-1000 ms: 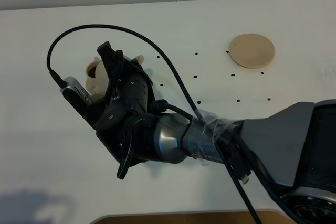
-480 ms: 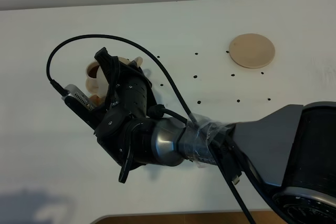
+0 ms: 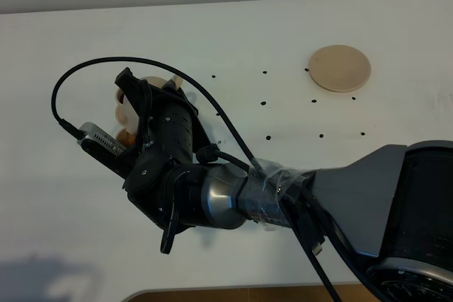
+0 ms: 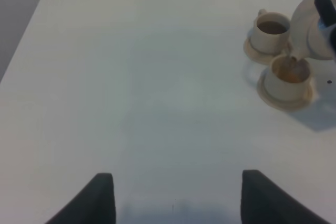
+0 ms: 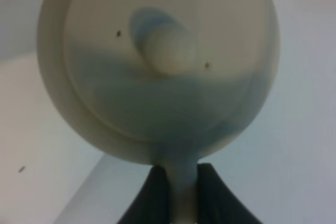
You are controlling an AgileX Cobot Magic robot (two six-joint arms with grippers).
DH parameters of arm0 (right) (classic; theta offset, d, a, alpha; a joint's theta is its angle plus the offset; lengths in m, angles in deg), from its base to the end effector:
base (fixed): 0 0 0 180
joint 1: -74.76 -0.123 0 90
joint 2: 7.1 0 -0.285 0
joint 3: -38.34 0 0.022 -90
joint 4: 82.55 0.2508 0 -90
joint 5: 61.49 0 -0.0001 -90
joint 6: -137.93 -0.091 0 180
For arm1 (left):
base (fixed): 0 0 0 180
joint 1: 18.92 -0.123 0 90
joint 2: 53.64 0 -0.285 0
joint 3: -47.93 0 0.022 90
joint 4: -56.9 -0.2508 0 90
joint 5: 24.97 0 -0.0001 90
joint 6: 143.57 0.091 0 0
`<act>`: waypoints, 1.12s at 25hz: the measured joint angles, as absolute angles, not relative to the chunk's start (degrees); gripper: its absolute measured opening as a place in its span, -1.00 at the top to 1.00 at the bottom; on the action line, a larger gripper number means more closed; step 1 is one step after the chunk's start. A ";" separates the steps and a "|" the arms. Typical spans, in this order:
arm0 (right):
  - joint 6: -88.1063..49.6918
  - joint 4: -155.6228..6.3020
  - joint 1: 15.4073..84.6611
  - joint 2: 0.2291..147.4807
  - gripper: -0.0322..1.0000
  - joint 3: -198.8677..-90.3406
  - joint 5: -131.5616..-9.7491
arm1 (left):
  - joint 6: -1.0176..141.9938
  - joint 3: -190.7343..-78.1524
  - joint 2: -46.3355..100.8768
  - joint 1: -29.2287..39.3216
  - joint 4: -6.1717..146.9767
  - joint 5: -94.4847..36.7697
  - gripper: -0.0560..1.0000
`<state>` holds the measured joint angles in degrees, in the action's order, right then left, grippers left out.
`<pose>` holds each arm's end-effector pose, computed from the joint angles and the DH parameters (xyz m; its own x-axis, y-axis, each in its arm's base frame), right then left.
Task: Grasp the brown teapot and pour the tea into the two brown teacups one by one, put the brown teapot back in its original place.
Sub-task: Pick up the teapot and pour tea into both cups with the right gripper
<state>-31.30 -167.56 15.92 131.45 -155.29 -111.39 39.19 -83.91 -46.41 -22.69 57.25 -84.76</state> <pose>0.3059 0.3717 0.1477 0.2734 -0.7976 0.5377 -0.3241 -0.6026 -0.7292 -0.0065 -0.0009 0.2806 -0.4269 0.0171 -0.9042 -0.0418 0.9984 0.0386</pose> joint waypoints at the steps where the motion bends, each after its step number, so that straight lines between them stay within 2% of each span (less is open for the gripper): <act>1: -31.16 -167.63 15.92 131.45 0.71 -155.29 -111.46 | 39.19 -83.91 -46.41 -22.69 57.25 -84.76 -0.16; 28: -25.50 -174.84 15.92 131.45 0.71 -155.29 -112.89 | 39.19 -83.91 -46.41 -22.69 57.25 -84.76 -0.16</act>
